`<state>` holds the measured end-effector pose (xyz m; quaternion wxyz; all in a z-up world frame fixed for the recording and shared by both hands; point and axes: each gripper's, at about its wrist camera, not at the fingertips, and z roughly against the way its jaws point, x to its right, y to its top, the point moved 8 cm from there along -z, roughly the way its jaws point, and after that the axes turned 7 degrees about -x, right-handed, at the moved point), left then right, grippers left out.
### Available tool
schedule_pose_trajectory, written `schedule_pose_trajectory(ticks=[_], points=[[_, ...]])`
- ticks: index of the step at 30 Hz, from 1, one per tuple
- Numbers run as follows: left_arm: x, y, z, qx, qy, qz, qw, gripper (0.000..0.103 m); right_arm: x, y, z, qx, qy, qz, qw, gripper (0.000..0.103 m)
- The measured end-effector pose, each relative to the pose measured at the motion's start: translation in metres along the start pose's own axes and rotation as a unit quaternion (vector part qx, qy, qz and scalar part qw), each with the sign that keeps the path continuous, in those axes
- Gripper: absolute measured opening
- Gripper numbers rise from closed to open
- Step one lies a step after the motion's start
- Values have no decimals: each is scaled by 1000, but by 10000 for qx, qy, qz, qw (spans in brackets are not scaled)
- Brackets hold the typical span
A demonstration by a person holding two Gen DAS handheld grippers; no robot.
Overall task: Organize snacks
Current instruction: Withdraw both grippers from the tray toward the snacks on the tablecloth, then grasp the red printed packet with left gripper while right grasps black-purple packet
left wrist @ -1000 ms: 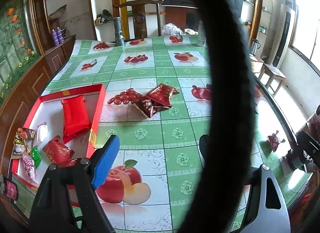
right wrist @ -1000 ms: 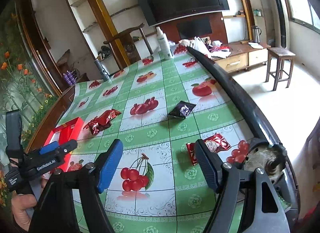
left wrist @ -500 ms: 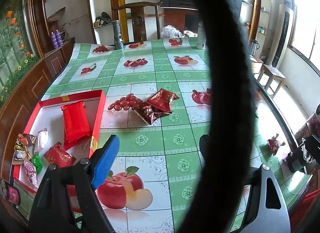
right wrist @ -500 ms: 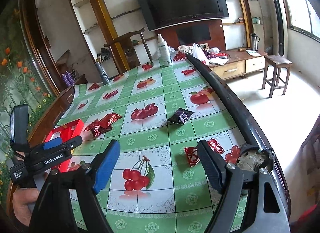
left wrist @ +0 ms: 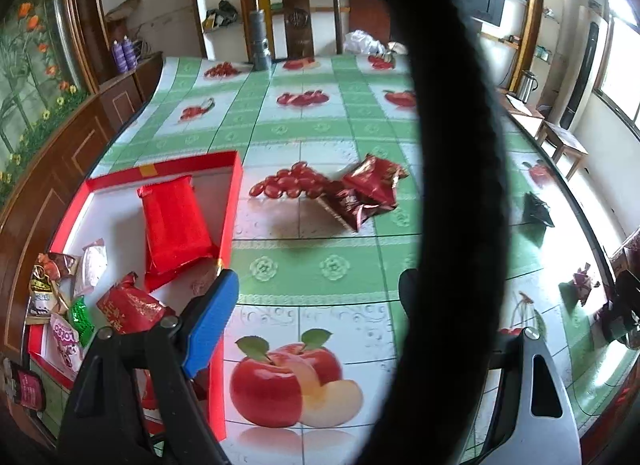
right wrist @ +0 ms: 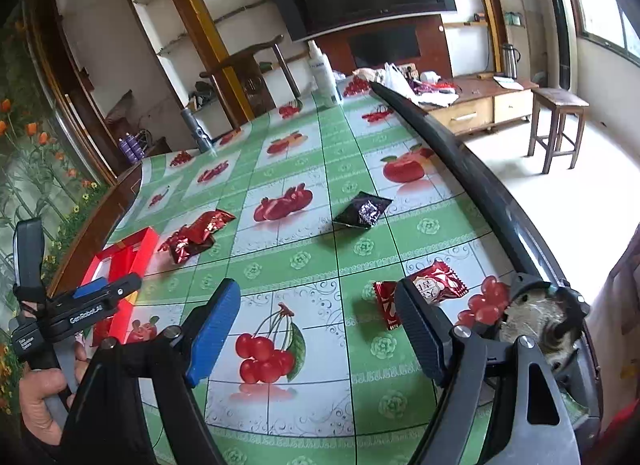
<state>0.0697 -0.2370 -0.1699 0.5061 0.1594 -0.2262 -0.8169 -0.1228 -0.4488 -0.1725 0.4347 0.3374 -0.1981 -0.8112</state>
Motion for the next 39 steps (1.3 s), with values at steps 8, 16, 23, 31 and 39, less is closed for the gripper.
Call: schedule_pose_trajectory(ticks=[8,16,23,31,39], points=[[3,10,-13,-118,55,-87,9999,83,-2,11,-21,-192,42,-101,9998,80],[2,28,-31,-226,-118,352,9991,83,-3,25,-44,-331,77,-313,9989,80],[22,61,-42,-182,-151,-109,9997,83,10,39,-64,-422,-83,-530,9977,80],[57,88,-77,-337,23,-1003,9944,83,23,53,-96,-720,-629,-580,9937,80],[66,91,-109,-539,259,-1425,9880,83,29,56,-118,-947,-1297,-320,9865,80]])
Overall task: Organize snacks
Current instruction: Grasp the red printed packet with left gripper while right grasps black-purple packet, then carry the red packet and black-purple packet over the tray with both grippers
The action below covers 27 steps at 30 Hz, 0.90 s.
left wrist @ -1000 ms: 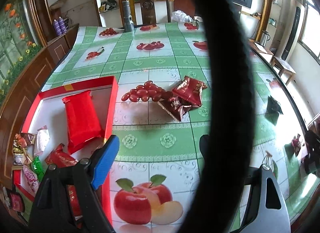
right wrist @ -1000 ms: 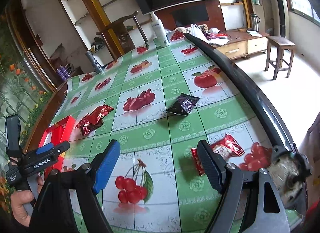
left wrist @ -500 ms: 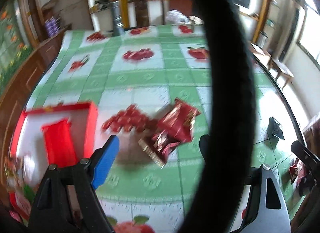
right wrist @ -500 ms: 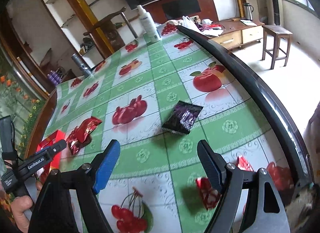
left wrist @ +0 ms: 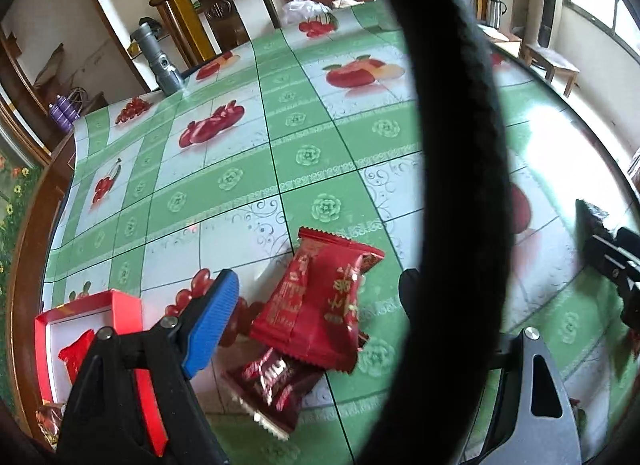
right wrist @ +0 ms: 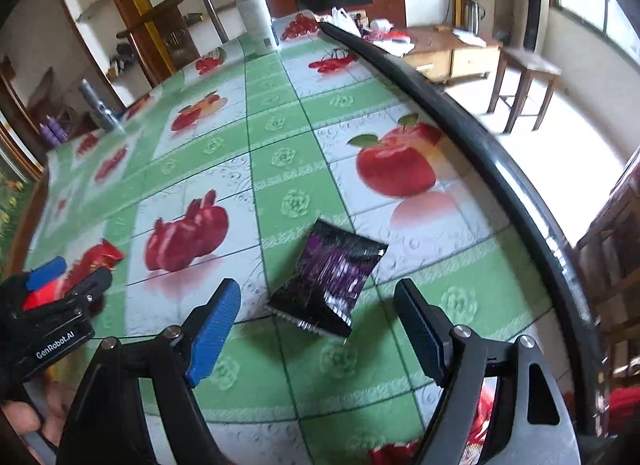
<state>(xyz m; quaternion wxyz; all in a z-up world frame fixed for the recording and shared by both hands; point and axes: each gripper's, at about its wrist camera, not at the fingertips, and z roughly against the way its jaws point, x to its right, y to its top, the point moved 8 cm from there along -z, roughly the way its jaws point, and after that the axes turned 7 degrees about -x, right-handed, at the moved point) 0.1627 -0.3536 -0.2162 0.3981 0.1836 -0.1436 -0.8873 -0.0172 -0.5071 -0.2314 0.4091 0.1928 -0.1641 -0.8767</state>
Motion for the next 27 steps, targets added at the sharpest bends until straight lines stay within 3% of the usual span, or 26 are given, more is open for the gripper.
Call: schedule_pose_trajectory(ticks=[3,5,6,7,12,14,21,27], points=[[2,-1,-6,1,-85,-43,10000,72,-1,1,-2,9,-239,186,9995,74],[4,-1,-4,24,-275,-42,9996,50,-1,2,-2,69,-400,330,9986,54],[6,-2,-3,22,-361,-36,9993,46,-1,3,-1,95,-457,388,9982,49],[7,-2,-3,26,-367,-32,9993,46,-2,4,-2,105,-436,422,9981,42],[10,-7,2,38,-560,106,9984,41,-3,2,7,244,-160,500,9983,35],[11,-10,10,89,-653,180,9977,40,-6,1,12,291,-3,509,9983,23],[9,-30,47,323,-862,504,9945,40,-6,-15,26,300,464,492,9973,23],[4,-52,76,494,-797,754,9927,40,-14,-28,49,432,818,575,9941,22]])
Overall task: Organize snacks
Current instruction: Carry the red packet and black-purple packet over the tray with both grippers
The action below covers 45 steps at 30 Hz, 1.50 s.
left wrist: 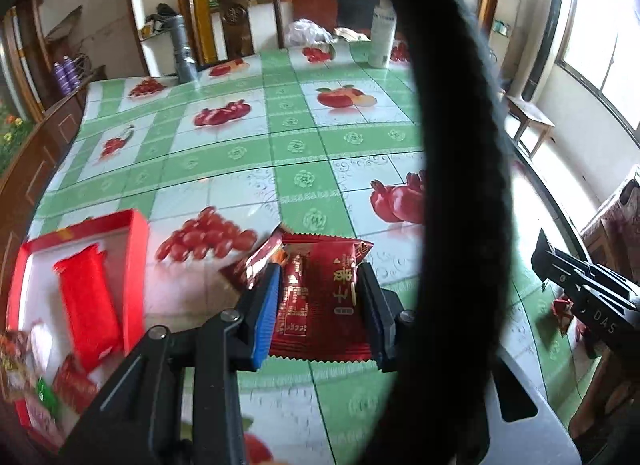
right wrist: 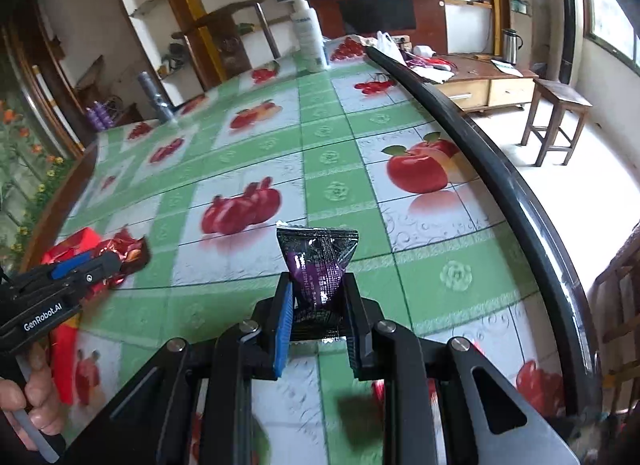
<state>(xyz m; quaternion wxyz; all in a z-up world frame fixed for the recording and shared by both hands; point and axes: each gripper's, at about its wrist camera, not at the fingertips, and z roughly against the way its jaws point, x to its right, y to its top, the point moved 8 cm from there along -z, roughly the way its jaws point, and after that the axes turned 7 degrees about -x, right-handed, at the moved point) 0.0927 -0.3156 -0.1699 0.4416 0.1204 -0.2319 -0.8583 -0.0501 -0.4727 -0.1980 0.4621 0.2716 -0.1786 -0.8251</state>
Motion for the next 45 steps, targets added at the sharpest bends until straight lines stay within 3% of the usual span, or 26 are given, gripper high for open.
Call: schedule_pose_trajectory(ticks=[12,21,45], points=[[-20,-34,46,378,619,309,9969,40,-48,-20,36,208,616,411,9970,22],[-48,-47,76,716,1116,522,9898,40,-81,-34,42,180,1003,677,9925,22],[-93,-59,105,1030,1367,953,9806,40,-139,-48,52,177,1282,1164,9847,22]])
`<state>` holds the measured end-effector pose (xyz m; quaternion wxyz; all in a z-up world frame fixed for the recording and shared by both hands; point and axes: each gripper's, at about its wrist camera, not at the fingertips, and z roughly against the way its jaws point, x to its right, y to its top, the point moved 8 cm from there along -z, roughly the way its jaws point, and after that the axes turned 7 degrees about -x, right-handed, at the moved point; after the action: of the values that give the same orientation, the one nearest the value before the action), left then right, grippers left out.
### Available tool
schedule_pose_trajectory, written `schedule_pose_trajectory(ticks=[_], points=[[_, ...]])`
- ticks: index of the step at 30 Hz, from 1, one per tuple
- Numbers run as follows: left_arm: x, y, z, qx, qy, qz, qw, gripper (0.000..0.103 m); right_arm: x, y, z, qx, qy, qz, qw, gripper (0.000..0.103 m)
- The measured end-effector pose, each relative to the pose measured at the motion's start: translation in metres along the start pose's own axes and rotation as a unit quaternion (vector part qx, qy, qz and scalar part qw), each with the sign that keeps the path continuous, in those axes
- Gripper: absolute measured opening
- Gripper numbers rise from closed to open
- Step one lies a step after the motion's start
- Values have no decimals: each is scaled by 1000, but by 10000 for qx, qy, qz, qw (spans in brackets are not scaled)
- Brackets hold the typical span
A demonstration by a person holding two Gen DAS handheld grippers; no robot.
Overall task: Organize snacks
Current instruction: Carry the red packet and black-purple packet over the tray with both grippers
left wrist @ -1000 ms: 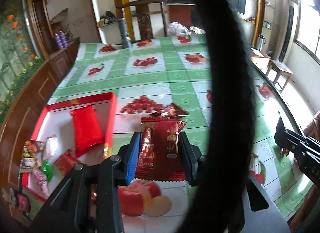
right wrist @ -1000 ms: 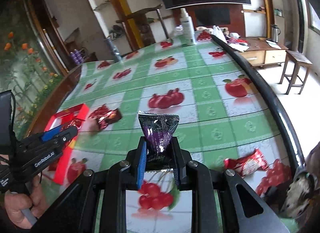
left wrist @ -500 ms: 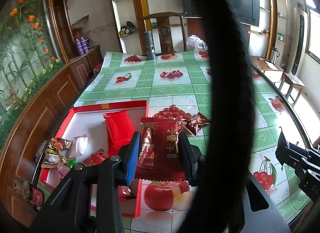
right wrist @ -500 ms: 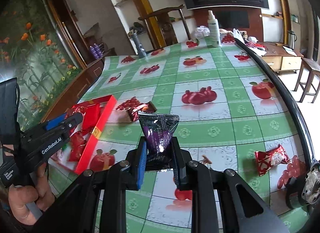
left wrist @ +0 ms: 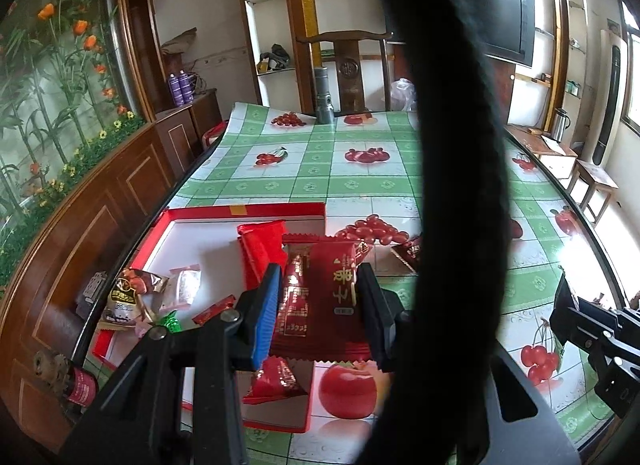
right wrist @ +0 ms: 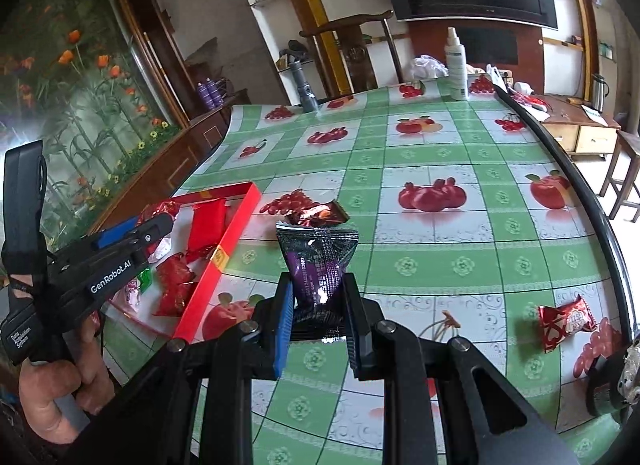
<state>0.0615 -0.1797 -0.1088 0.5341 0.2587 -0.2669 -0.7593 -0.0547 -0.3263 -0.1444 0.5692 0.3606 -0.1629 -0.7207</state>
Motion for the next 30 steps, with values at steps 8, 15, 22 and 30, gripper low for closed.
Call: schedule_pose_trajectory(ticks=[8,15,22,30], points=[[-17,-1,-1,1,66,159,9999,40,-16,0,-4,-45,63,125,9999,22],[-28,-3,-4,-24,98,242,9997,40,-25,0,-9,-93,104,195,9997,22],[-45,-9,-8,-78,184,366,9991,40,-41,2,-18,-162,203,334,9991,22],[-86,-21,-16,-217,397,648,9969,40,-73,8,-41,-310,494,566,9967,22]])
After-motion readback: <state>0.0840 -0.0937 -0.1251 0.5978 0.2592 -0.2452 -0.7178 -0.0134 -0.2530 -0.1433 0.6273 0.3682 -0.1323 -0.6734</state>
